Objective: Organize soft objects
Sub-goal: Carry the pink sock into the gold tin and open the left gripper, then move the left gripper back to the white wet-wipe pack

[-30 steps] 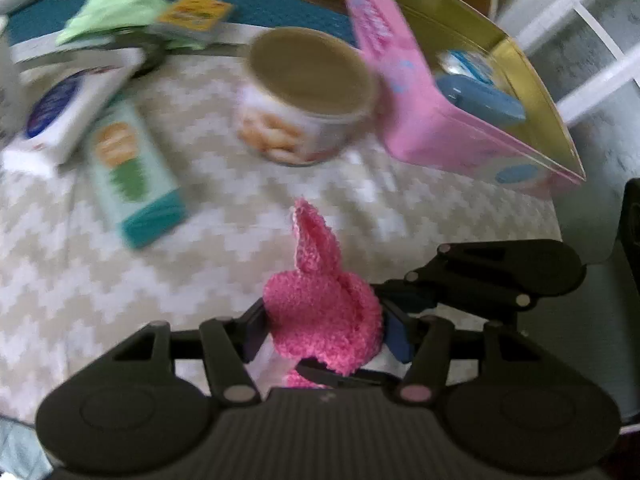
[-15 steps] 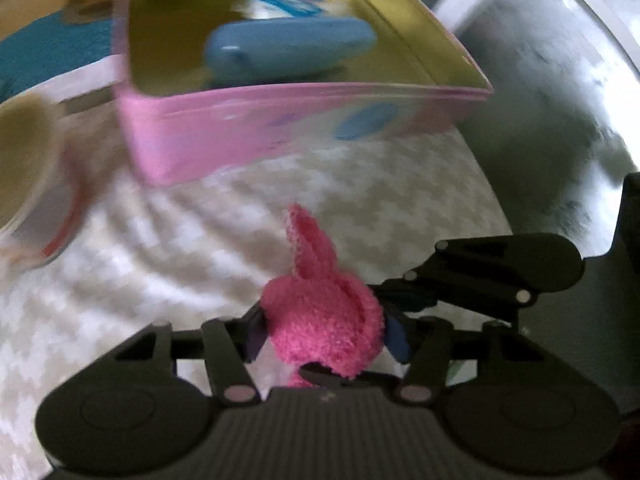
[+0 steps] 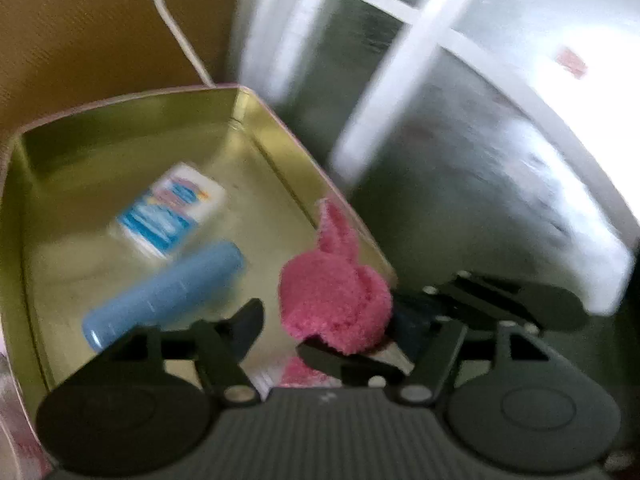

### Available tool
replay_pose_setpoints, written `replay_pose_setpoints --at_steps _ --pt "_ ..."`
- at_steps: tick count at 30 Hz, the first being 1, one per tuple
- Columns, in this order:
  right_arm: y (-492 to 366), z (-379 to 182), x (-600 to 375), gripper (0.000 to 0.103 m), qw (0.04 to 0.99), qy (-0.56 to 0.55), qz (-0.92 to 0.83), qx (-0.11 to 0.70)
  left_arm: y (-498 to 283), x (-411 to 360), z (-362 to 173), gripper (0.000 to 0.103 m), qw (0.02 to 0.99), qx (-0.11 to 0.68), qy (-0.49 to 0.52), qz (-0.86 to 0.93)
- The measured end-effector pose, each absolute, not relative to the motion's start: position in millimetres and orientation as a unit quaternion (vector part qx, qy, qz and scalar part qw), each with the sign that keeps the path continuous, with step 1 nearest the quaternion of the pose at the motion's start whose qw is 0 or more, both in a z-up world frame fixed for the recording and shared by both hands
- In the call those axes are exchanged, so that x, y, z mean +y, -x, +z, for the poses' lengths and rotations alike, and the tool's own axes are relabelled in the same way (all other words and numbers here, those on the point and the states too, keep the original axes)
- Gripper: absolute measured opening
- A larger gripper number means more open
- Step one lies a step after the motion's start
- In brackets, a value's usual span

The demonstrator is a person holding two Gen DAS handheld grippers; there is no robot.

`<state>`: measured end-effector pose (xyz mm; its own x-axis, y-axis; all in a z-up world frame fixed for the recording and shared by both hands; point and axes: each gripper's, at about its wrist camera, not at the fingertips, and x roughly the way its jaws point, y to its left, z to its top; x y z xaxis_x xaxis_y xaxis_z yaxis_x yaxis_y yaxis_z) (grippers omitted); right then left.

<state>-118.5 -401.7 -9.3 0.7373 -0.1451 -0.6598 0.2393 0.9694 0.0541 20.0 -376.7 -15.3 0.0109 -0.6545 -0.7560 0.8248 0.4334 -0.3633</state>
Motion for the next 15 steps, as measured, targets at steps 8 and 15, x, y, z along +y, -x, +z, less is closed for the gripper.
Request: replay_pose_setpoints --at_steps 8,15 --pt "104.5 -32.6 -400.2 0.076 0.916 -0.039 -0.158 0.367 -36.8 -376.1 -48.5 0.075 0.716 0.507 -0.125 -0.463" --pt "118.4 -9.5 -343.2 0.075 0.953 -0.031 -0.076 0.291 -24.4 -294.0 -5.0 0.075 0.743 0.438 -0.115 -0.494"
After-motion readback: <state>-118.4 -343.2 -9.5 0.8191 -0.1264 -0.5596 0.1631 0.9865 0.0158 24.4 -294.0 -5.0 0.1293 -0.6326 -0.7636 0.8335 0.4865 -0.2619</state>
